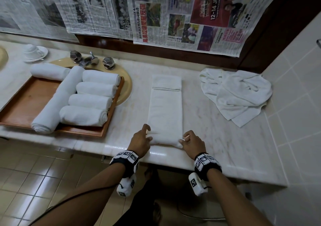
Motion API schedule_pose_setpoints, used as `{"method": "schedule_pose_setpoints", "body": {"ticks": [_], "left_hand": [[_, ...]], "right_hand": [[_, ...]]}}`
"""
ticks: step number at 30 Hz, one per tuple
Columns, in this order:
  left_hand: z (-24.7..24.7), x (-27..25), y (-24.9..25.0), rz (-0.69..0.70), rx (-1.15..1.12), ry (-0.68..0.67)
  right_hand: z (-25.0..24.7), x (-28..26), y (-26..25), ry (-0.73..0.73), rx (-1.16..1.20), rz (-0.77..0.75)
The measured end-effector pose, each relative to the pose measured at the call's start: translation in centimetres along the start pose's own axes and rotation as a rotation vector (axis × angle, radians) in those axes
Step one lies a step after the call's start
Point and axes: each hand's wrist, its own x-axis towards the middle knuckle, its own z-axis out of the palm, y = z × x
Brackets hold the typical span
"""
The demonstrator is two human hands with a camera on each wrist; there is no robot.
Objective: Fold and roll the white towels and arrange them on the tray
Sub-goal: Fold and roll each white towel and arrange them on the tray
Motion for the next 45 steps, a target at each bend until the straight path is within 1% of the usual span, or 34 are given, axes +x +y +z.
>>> {"method": "schedule_pose_setpoints", "body": {"ticks": [3,5,6,8,9,12,13,15,18,20,23,27,29,31,34,39,42,45], "left_hand": [[0.3,-0.1,0.3,-0.017,0.015,0.060],[0.3,-0.1,0.0,0.007,0.038,0.071],[0.4,-0.1,-0.3,0.040,0.052,0.069],[0.5,-0.2,-0.8,0.081,0.095,0.057],[0.5,-0.4,-1.0,0.078,0.120,0.044],[0.5,-1.2,-1.6,0.106,0.329,0.009],[0.4,-1.3,-1.6,0.106,0.402,-0.005],[0.2,-1.0,-1.3,0.072,0.450,-0.021],[-0.3,0.1,-0.4,0.051,0.457,-0.013],[-0.3,0.5,-0.1,0.091,0.469,-0.019],[-0.3,1.0,-0.5,0.157,0.461,-0.037],[-0.2,1.7,-1.5,0.159,0.297,-0.041],[0.0,1.8,-1.5,0.156,0.228,-0.018],[0.2,1.9,-1.3,0.142,0.168,0.011],[0.4,2.3,-0.6,0.073,0.089,0.043],[0.5,3.1,0.1,0.019,0.049,0.105],[0.8,3.0,0.1,0.018,0.060,0.159],[0.9,2.5,-0.2,0.090,0.160,0.222]], "right_hand": [[0.5,0.0,-0.9,0.061,-0.027,0.017],[0.8,-0.2,-1.4,0.113,-0.021,-0.002],[1.0,-0.3,-1.5,0.142,-0.035,-0.025],[1.4,-0.7,-1.5,0.208,-0.106,-0.110],[1.6,-1.0,-1.3,0.238,-0.138,-0.155],[2.0,-2.1,-0.6,0.314,-0.183,-0.286],[2.1,-2.4,-0.2,0.329,-0.200,-0.324],[2.1,-2.7,0.4,0.277,-0.232,-0.359],[1.7,-1.8,0.6,0.178,-0.215,-0.337],[1.5,-0.9,0.3,0.167,-0.201,-0.313],[1.1,-0.1,0.0,0.143,-0.220,-0.331],[0.5,0.9,0.4,0.028,-0.280,-0.336],[0.1,1.6,0.3,-0.030,-0.204,-0.275],[-0.3,2.1,-0.1,-0.052,-0.097,-0.205],[-0.2,2.8,-0.6,0.019,-0.007,-0.120],[-0.4,3.4,-1.5,0.132,0.015,-0.011],[-0.2,3.4,-1.7,0.212,0.054,-0.032],[0.3,2.9,-1.5,0.257,0.039,-0.113]]}}
